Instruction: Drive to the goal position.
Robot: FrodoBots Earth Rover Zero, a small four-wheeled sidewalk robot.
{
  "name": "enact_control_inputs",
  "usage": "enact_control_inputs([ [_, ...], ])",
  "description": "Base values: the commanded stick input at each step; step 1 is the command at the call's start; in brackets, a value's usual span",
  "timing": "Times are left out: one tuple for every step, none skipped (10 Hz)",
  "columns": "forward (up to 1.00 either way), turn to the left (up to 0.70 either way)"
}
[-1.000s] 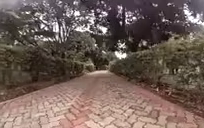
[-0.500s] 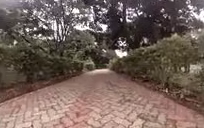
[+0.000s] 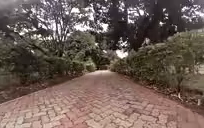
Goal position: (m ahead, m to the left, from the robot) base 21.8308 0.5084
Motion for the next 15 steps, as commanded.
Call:
enact_control_inputs([
  [0.7, 0.0],
  [0.7, 0.0],
  [0.7, 0.0],
  [0.7, 0.0],
  [0.7, 0.0],
  [0.7, 0.0],
  [0.7, 0.0],
  [0.7, 0.0],
  [0.7, 0.0],
  [0.7, 0.0],
  [0.7, 0.0],
  [0.7, 0.0],
  [0.7, -0.14],
  [0.7, -0.32],
  [0.7, -0.19],
])
